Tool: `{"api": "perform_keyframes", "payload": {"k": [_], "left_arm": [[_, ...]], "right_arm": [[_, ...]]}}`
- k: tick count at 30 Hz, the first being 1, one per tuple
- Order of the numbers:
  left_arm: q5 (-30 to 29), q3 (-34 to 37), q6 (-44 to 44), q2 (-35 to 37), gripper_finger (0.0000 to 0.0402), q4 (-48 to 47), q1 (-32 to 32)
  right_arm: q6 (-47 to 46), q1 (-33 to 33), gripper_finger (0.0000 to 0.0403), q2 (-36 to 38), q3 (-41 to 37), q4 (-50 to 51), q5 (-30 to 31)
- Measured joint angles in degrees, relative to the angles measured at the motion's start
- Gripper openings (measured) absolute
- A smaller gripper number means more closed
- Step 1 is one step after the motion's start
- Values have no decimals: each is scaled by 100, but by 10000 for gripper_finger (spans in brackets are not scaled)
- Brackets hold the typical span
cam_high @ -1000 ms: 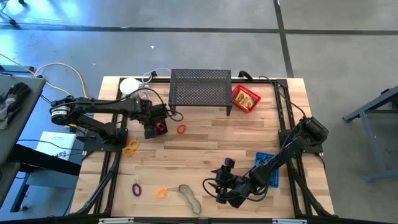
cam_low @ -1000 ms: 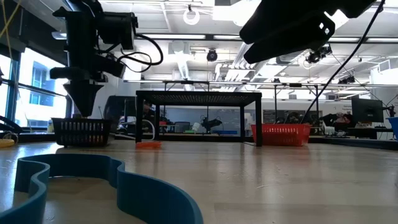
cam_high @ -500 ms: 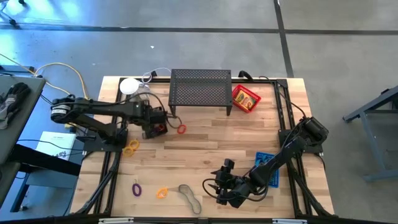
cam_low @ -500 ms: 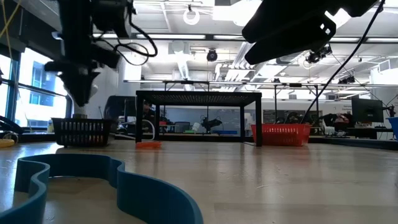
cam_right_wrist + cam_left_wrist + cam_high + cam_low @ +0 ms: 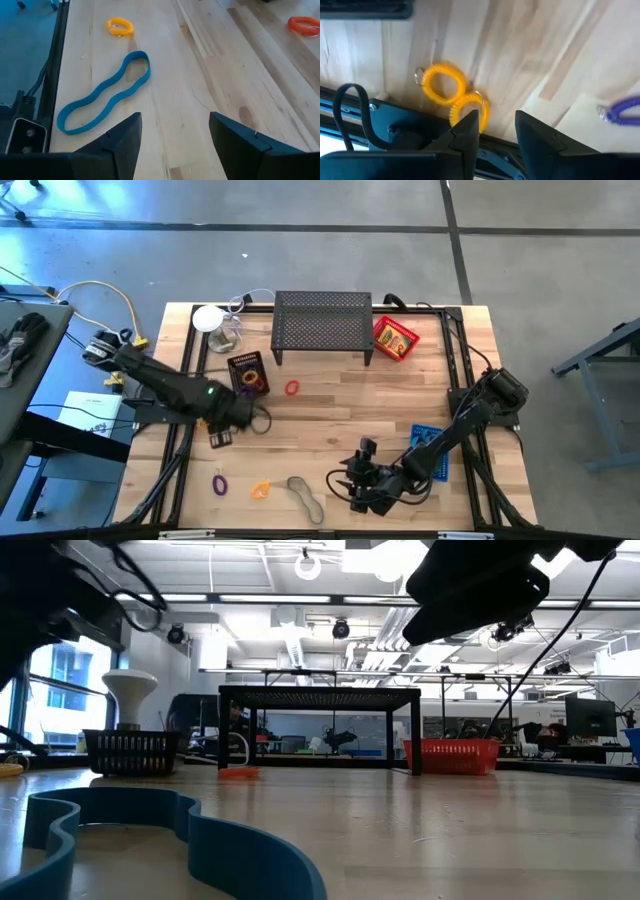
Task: Pick & Place Office Desk Supplies
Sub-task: Put the purple spring keychain into the black basket
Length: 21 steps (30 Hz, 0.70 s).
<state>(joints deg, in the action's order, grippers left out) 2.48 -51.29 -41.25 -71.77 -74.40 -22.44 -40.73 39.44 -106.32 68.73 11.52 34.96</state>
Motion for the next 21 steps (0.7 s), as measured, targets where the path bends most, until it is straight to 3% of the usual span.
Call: {"api": "perform_keyframes", "payload": {"k": [7, 13, 21], "left_arm": [[23, 4, -1488, 0, 120, 184, -1001], [-24, 5, -1583, 0, 120, 1074, -1946], [-1103, 7, -2269, -309, 120, 1727, -3152]], "right_arm": [[-22, 86, 220, 0, -2, -25, -2], [-52, 35, 220, 0, -2, -110, -1], [-139, -61, 220, 0, -2, -209, 2]]}}
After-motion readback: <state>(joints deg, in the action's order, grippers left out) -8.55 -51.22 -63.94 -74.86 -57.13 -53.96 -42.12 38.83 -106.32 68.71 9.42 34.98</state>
